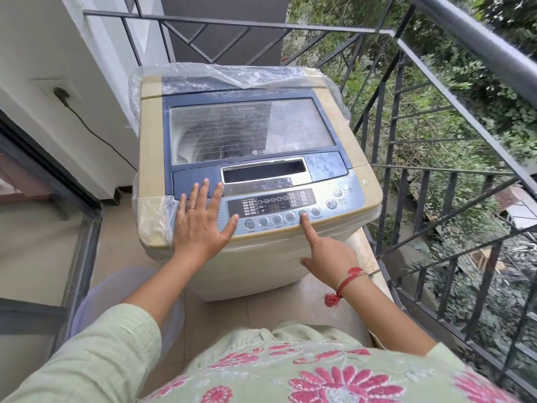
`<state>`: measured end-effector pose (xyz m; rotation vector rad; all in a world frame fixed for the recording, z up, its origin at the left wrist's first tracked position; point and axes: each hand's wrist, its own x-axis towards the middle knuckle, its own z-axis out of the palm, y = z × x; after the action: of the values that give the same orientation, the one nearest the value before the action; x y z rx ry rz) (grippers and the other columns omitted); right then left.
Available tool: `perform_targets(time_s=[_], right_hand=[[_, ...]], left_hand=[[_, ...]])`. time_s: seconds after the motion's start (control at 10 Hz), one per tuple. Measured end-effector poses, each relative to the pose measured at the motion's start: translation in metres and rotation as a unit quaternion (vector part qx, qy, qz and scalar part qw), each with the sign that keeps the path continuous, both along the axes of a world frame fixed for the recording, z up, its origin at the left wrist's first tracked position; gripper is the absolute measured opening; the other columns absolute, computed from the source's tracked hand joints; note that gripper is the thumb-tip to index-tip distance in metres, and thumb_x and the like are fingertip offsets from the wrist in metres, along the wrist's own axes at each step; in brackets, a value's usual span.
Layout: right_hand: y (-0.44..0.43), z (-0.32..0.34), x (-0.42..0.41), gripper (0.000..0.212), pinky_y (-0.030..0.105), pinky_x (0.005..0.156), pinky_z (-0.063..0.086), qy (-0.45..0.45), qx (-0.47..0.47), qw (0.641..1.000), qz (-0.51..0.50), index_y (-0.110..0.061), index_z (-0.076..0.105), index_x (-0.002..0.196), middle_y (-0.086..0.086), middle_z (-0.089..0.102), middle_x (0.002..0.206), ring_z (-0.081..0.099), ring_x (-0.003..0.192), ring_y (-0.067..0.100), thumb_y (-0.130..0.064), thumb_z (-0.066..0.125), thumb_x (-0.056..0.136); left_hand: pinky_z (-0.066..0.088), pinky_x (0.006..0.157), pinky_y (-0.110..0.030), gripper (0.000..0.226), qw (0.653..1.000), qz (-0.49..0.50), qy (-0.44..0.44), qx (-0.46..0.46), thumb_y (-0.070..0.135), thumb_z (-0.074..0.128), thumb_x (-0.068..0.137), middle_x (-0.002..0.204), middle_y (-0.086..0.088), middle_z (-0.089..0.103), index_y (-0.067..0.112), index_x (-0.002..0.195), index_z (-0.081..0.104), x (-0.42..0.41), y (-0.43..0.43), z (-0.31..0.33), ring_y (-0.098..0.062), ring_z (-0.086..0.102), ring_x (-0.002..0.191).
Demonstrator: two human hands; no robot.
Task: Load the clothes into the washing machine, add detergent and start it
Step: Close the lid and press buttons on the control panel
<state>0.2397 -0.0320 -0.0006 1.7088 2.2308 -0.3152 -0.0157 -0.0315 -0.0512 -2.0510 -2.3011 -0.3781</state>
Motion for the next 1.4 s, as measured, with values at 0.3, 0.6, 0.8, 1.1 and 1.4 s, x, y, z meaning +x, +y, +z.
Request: perform_targets(time_s=[0.3,0.6,0.8,1.1,1.4], right_hand=[[0.008,-0.001,0.013,0.092,0.028,0.047,0.039,0.085,-0.034,0.996,-0.005,-0.036,-0.017,0.146,-0.002,0.052,0.070,0.057,0.067,0.021,-0.047,0.054,0.089],[0.011,-0.012,0.035,0.099,0.033,0.056,0.048,0.110,-0.021,0.994,-0.012,-0.040,-0.026,0.142,0.000,0.050,0.067,0.056,0.063,0.021,-0.041,0.057,0.088],[0.017,-0.007,0.033,0.093,0.029,0.053,0.045,0.066,-0.016,0.998,0.000,-0.040,-0.022,0.143,0.002,0.055,0.074,0.055,0.063,0.021,-0.041,0.054,0.090],[0.022,0.001,0.030,0.020,0.028,0.048,0.043,0.255,0.242,0.936,-0.014,-0.019,0.062,0.092,-0.007,0.054,0.063,0.053,0.056,0.014,-0.037,0.054,0.091],[0.014,-0.024,0.049,0.069,0.029,0.042,0.040,0.143,0.133,0.980,-0.037,-0.033,0.012,0.149,-0.002,0.054,0.061,0.055,0.052,0.020,-0.034,0.051,0.092]], left_hand=[[0.010,0.116,-0.047,0.077,1.000,0.002,0.003,0.000,0.064,0.021,0.085,0.155,-0.013,0.021,0.021,0.148,0.022,0.000,0.000,0.000,-0.029,0.016,0.144],[0.010,0.116,-0.047,0.077,1.000,0.001,0.005,-0.001,0.064,0.020,0.084,0.155,-0.013,0.021,0.021,0.148,0.023,0.000,0.000,0.001,-0.029,0.017,0.144],[0.011,0.116,-0.048,0.077,1.000,-0.002,0.003,0.001,0.064,0.021,0.085,0.155,-0.013,0.021,0.020,0.148,0.023,-0.001,0.001,0.001,-0.030,0.017,0.143],[0.012,0.116,-0.047,0.076,1.000,0.001,0.009,-0.003,0.064,0.020,0.085,0.155,-0.013,0.021,0.021,0.148,0.023,0.000,0.000,0.000,-0.030,0.017,0.143],[0.011,0.116,-0.047,0.076,1.000,0.002,0.005,0.001,0.064,0.021,0.085,0.154,-0.013,0.023,0.021,0.148,0.024,0.000,0.000,0.000,-0.030,0.019,0.143]])
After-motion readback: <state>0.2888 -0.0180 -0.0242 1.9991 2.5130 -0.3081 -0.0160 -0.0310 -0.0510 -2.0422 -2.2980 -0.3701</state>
